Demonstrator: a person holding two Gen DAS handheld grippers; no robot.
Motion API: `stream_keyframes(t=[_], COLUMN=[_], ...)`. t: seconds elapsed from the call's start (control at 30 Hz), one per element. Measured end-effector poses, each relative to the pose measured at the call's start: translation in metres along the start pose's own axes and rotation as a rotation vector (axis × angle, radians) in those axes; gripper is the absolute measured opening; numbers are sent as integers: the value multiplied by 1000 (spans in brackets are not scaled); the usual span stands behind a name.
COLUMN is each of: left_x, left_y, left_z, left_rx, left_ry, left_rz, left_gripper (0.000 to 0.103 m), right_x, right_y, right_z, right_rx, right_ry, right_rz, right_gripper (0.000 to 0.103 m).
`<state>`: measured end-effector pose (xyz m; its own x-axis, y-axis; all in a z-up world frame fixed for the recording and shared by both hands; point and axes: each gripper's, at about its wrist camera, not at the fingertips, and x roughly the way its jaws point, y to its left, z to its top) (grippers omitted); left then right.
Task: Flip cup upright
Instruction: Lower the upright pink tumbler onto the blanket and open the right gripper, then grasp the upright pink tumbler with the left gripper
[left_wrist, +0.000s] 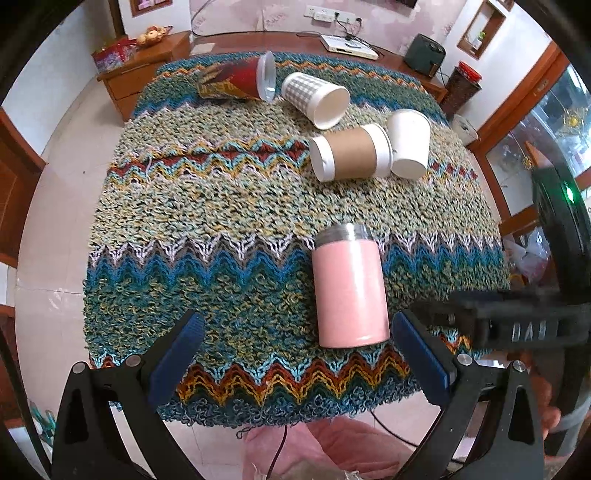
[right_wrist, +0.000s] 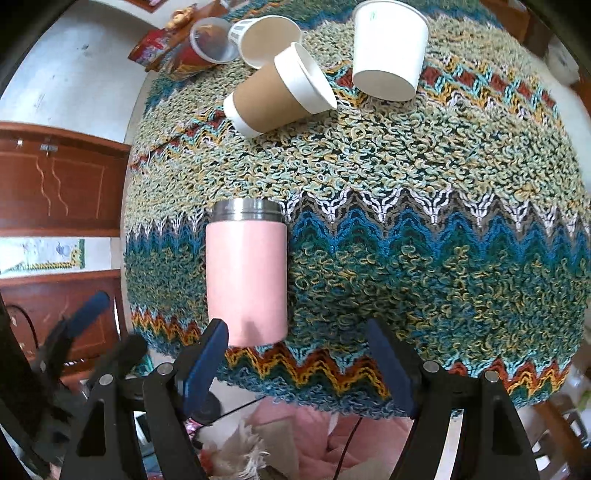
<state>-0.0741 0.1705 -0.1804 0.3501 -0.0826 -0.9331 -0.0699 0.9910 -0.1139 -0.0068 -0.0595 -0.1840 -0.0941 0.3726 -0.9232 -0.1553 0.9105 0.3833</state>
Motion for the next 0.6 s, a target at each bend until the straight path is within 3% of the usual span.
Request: stream_keyframes(t=[0.27, 0.6], left_x=[9, 36], left_y=[-13, -20], left_z=[13, 22], left_rx=[6, 0], left_ry=[-10, 21], left_rz=[-39, -54], left_gripper=[102, 102], right_x=[-5, 3], right_y=[7, 3], right_z=[-14, -21], right_rx=[-83, -110], right_ry=[-69, -91], right_rz=[-51, -53], right_gripper=[79, 79])
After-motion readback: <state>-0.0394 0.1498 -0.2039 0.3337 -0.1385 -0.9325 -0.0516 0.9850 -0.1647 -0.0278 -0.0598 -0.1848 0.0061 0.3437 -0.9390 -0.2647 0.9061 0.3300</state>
